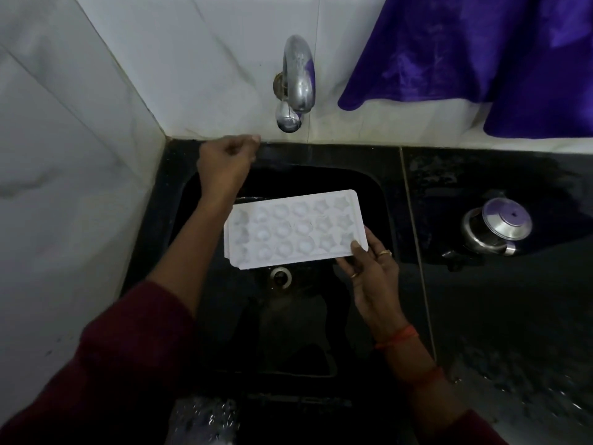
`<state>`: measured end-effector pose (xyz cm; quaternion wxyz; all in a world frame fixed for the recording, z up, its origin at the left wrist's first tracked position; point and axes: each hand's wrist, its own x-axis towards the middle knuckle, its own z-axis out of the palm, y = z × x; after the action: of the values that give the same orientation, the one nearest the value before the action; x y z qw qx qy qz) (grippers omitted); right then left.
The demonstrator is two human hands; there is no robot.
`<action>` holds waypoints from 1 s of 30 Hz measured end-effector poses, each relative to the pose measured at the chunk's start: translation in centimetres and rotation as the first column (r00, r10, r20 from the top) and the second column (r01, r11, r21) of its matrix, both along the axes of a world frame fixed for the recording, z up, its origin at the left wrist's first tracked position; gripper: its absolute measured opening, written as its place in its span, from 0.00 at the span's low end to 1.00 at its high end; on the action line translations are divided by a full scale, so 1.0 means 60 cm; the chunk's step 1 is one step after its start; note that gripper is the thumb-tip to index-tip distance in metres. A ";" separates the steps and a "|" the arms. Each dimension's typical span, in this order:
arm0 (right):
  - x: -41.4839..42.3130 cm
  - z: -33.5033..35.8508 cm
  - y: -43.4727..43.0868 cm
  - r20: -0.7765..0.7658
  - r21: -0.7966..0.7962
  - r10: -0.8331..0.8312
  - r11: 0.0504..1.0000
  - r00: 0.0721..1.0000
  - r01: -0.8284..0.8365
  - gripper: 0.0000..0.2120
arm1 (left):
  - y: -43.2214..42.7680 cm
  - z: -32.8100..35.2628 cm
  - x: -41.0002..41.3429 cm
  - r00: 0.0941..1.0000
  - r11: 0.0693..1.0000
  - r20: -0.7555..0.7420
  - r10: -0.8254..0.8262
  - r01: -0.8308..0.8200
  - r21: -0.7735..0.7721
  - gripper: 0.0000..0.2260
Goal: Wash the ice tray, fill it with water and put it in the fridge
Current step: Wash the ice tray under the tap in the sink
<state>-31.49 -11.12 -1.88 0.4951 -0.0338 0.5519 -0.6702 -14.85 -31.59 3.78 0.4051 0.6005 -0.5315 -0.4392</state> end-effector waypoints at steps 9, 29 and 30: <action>0.005 0.006 -0.025 0.102 0.024 -0.047 0.999 0.994 0.045 0.15 | -0.097 0.035 -0.098 0.990 0.973 -0.007 -0.139 0.138 0.185 0.12; 0.030 0.000 -0.046 0.196 0.035 -0.066 0.998 0.978 0.061 0.17 | -0.120 0.043 -0.104 0.941 0.878 -0.251 -0.226 0.309 0.366 0.20; 0.031 -0.001 -0.047 0.198 0.036 -0.068 0.997 0.978 0.062 0.17 | -0.119 0.043 -0.104 0.939 0.875 -0.259 -0.227 0.313 0.368 0.20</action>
<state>-29.65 -13.93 -1.93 0.5262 0.0590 0.5101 -0.6778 -21.07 -38.72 6.38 0.2600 0.5415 -0.4628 -0.6520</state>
